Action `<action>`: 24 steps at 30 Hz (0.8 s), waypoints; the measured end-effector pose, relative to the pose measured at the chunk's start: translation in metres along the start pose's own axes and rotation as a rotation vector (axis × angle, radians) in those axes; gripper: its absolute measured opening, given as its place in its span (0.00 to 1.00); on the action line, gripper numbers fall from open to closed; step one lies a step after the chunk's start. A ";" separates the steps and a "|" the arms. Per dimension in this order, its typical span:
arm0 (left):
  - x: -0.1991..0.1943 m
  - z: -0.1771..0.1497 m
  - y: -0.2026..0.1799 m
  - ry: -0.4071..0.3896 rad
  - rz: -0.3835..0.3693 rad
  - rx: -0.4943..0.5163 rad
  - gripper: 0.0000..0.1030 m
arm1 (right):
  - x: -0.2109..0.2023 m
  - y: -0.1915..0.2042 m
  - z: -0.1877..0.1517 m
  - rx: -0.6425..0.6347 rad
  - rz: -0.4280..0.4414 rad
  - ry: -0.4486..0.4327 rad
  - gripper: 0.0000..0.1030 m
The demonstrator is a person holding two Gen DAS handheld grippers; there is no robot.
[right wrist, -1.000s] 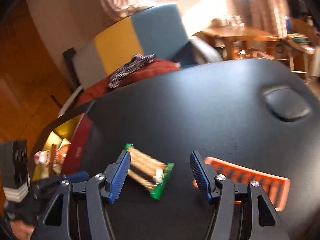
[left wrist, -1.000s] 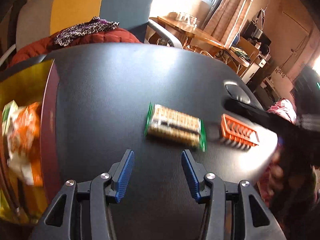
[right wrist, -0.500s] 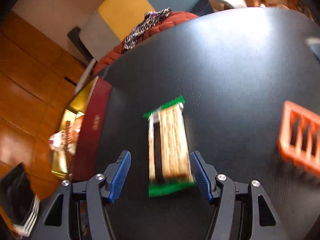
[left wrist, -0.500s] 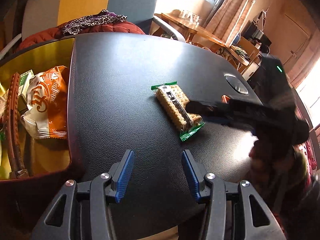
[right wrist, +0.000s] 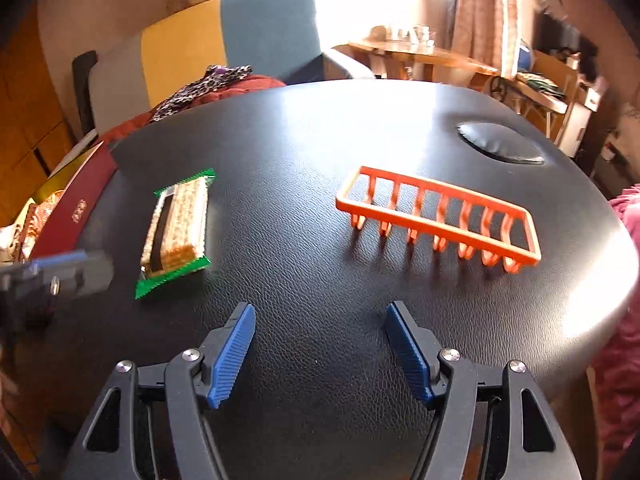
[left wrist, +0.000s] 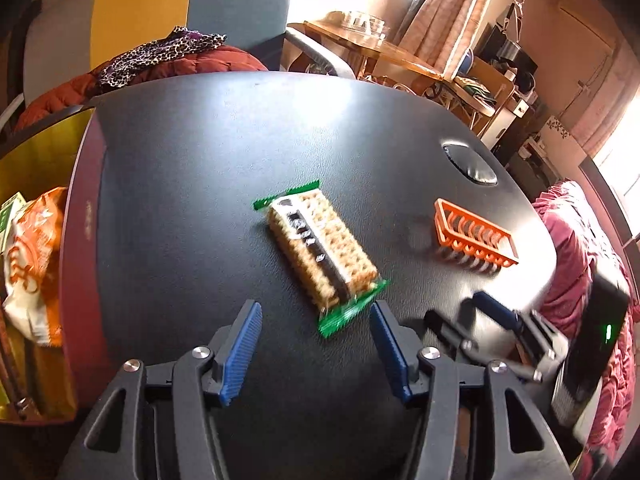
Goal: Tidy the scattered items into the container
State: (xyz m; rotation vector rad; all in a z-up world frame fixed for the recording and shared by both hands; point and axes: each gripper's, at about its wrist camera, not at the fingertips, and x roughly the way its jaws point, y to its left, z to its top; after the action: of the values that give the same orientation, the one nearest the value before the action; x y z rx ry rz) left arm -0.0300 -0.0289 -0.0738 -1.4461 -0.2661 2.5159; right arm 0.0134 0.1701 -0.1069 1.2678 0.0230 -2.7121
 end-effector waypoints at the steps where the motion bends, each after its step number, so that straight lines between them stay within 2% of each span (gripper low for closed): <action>1: 0.003 0.004 -0.001 0.004 -0.004 -0.008 0.56 | 0.001 0.002 -0.002 -0.008 -0.001 -0.009 0.74; 6: 0.019 0.023 -0.011 0.030 0.000 -0.011 0.56 | 0.005 0.011 -0.004 -0.029 -0.001 -0.027 0.89; 21: 0.053 0.039 -0.020 0.083 0.106 0.003 0.56 | 0.009 0.026 -0.001 -0.040 0.014 -0.057 0.95; 24: 0.060 0.039 -0.020 0.096 0.120 0.017 0.59 | 0.009 0.026 -0.001 -0.043 0.017 -0.057 0.95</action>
State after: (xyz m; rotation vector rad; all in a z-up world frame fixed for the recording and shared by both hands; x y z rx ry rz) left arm -0.0909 0.0057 -0.0983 -1.6160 -0.1441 2.5247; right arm 0.0122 0.1436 -0.1130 1.1735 0.0634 -2.7165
